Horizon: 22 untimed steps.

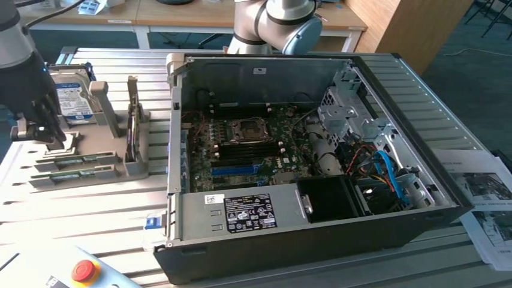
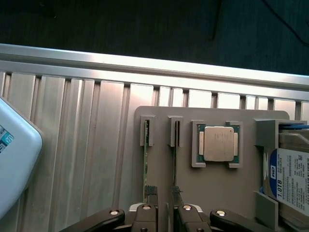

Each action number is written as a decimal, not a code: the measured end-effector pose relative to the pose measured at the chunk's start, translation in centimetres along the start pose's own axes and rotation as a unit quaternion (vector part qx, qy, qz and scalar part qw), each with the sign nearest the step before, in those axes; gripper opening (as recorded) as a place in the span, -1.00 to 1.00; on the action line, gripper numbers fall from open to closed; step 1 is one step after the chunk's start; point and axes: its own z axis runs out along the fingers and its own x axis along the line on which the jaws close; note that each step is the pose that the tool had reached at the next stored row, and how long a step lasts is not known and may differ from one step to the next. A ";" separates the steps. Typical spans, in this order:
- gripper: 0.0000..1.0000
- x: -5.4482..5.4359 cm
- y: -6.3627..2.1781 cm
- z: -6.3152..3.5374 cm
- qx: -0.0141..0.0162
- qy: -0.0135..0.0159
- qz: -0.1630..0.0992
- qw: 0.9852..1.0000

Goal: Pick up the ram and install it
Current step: 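Pick up the ram and move it above insertion slot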

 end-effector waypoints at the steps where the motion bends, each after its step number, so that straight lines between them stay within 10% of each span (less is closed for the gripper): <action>1: -0.53 0.0 -0.01 0.18 0.000 0.000 0.000 1.000; 22: -0.53 0.1 -0.10 2.53 0.001 0.000 -0.002 1.000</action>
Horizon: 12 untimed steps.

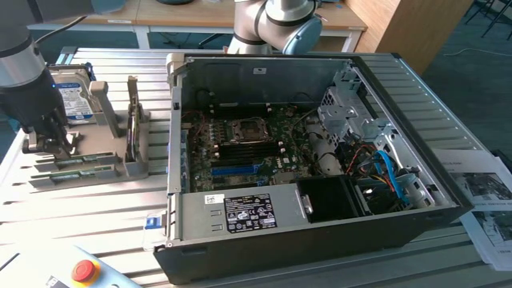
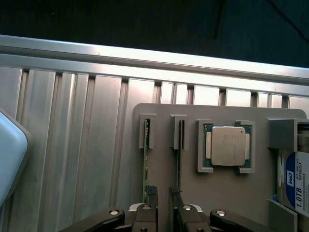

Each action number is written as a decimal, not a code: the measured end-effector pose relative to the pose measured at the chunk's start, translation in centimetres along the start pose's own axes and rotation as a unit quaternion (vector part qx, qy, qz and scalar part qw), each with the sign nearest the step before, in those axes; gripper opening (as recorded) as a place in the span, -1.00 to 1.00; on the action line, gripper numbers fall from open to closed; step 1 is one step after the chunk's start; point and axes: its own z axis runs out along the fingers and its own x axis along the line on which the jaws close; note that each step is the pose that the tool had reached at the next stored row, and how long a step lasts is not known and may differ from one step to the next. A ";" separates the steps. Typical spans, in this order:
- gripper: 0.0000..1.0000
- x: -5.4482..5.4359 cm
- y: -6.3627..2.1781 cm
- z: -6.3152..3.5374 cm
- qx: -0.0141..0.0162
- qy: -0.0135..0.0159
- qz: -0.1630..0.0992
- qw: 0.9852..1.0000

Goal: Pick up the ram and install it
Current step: 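Pick up the ram and move it above insertion slot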

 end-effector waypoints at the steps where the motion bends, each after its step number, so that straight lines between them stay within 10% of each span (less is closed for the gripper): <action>1: -0.53 0.0 0.01 0.00 0.000 0.000 0.000 1.000; 12: -0.53 0.3 0.06 0.02 0.000 0.000 -0.004 1.000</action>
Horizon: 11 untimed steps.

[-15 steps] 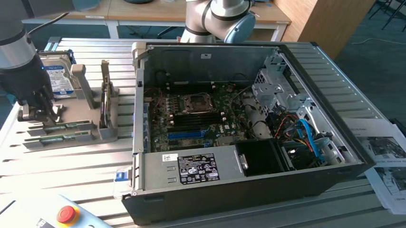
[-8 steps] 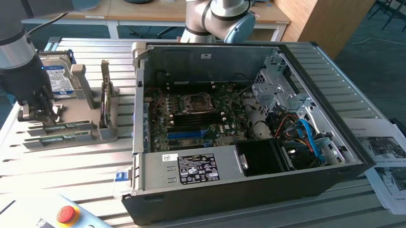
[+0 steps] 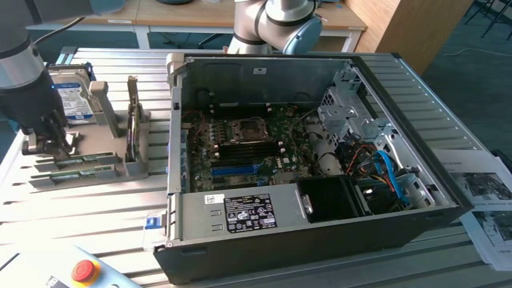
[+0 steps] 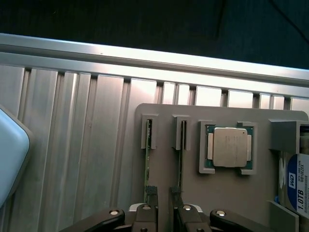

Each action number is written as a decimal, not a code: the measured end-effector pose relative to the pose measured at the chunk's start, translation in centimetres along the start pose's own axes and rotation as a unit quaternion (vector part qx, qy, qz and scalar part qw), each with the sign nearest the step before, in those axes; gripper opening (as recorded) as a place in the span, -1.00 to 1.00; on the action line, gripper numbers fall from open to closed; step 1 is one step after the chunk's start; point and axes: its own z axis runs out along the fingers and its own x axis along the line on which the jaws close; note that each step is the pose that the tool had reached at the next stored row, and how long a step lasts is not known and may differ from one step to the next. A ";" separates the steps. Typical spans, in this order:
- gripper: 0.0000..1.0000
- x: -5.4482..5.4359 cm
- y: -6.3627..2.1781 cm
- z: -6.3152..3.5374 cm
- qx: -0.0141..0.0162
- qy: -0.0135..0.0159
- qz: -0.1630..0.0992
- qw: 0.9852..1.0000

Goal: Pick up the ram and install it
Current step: 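Pick up the ram and move it above insertion slot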

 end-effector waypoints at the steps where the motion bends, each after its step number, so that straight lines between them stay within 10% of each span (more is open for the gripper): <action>1: -0.53 0.1 0.01 0.00 0.000 0.000 0.000 1.000; 11: -0.53 1.1 0.08 0.00 0.000 0.000 0.000 1.000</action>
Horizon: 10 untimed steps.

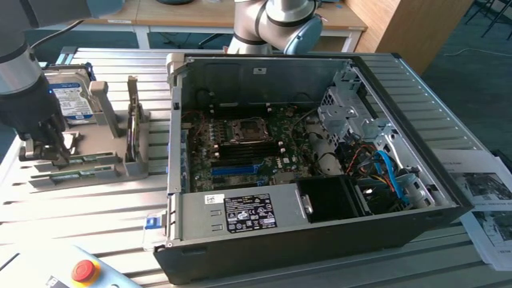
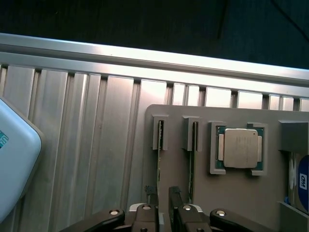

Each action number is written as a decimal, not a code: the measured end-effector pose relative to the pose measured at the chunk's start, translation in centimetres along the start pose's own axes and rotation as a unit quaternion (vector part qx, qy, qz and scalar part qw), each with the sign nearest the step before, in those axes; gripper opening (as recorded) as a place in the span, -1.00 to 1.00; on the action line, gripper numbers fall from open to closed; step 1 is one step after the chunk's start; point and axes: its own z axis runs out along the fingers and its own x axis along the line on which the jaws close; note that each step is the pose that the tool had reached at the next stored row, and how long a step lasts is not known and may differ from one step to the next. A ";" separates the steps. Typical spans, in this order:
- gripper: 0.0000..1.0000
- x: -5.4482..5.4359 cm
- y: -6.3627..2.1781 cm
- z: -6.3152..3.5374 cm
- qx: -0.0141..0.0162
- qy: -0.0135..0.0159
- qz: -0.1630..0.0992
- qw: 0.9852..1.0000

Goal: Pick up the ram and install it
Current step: 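Pick up the ram and move it above insertion slot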

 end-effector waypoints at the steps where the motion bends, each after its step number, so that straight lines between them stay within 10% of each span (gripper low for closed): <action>1: -0.53 0.0 0.00 0.11 0.000 0.000 0.000 1.000; 10: -0.53 0.1 -0.07 1.80 0.000 0.000 0.000 1.000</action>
